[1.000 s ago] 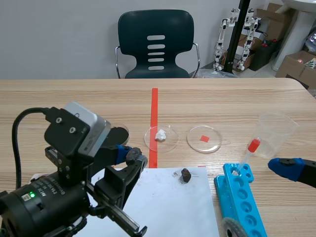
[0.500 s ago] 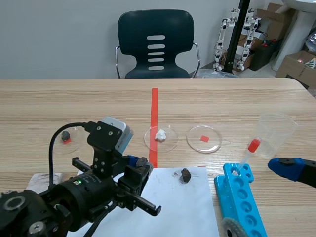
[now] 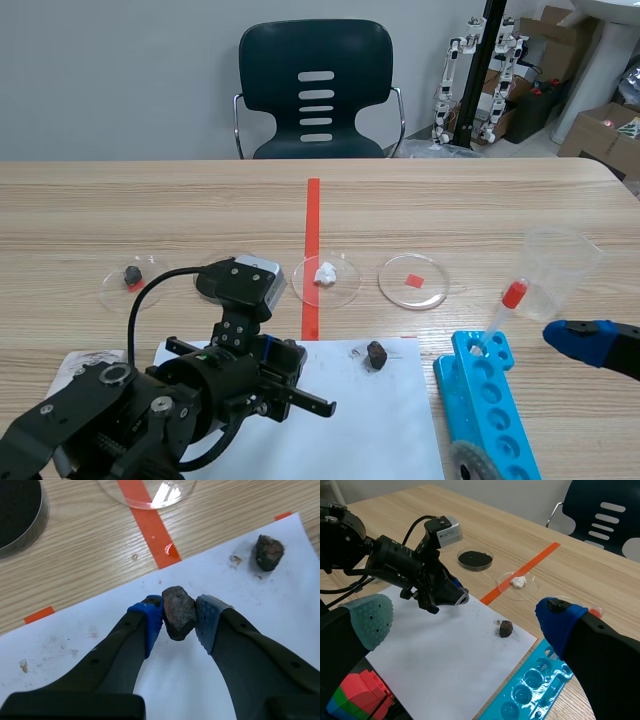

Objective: Put the middle mineral back

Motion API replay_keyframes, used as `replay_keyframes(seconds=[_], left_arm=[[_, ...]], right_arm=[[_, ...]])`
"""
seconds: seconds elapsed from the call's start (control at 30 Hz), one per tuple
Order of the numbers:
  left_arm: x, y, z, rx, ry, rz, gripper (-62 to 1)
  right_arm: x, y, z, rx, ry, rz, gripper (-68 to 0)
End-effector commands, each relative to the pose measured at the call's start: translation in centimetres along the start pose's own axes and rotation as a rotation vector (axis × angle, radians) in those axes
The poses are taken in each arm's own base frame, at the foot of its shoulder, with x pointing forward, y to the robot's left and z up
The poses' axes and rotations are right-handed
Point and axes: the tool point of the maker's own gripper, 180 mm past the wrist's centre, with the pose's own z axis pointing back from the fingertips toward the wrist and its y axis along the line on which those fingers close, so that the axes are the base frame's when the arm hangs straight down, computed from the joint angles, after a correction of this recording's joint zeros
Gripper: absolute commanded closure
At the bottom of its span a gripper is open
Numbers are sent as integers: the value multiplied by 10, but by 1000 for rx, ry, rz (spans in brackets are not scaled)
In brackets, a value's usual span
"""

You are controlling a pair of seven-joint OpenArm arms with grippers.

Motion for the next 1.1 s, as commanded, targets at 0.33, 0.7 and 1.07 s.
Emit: replay_keyframes(seconds=[0.33, 0.7, 1.07], left_arm=[[4, 11, -11, 36, 16, 39, -117], [-4, 22, -15, 69, 42, 51, -118], [-4, 21, -15, 66, 35, 58, -446]], right_arm=[[11, -1, -4, 1, -43, 5, -591], [11, -1, -4, 1, -43, 5, -591], [11, -1, -4, 1, -43, 5, -591]])
